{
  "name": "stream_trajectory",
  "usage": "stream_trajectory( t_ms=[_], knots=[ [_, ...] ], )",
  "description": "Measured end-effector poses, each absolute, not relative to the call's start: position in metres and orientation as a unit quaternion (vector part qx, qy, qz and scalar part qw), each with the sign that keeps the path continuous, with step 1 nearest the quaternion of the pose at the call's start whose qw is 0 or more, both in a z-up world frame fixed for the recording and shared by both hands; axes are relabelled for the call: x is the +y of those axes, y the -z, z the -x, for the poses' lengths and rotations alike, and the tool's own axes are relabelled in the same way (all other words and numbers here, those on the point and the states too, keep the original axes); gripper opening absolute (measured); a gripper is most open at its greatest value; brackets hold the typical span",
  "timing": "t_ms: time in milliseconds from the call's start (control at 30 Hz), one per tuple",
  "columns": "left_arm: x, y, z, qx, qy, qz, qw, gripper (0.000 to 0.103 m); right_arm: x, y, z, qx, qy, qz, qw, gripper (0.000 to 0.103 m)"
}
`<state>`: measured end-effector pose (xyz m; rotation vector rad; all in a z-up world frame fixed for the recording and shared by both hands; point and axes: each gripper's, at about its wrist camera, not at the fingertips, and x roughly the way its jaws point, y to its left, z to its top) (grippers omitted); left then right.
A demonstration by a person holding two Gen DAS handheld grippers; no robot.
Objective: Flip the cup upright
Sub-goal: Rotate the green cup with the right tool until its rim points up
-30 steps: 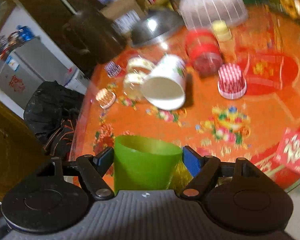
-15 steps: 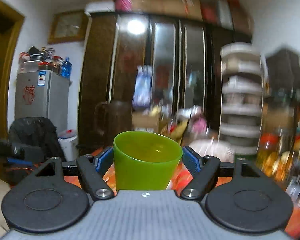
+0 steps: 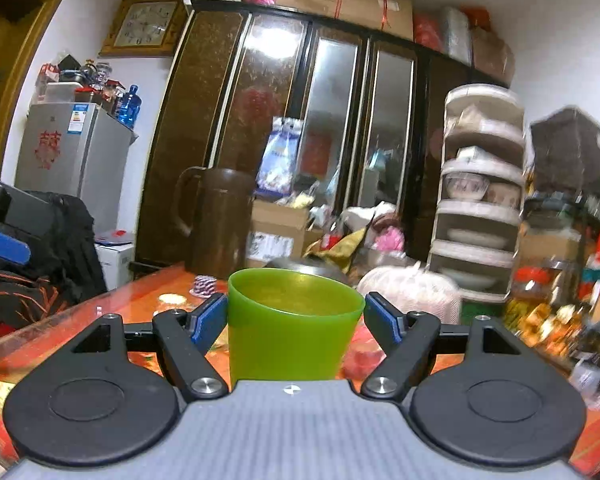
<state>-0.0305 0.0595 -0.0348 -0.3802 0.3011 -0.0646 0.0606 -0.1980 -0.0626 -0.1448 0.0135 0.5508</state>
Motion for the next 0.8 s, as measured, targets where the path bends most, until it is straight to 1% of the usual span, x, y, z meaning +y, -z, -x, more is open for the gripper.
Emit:
stream_trajectory(
  t_ms=[300, 800],
  knots=[
    [0.068, 0.043, 0.034, 0.153, 0.037, 0.205, 0.966, 0.103, -0.182, 0.083, -0.063, 0.035, -0.278, 0.081, 0.957, 0.075],
    [0.074, 0.05, 0.032, 0.161, 0.042, 0.223, 0.96, 0.103, -0.174, 0.087, -0.061, 0.042, -0.267, 0.089, 0.959, 0.076]
  ],
)
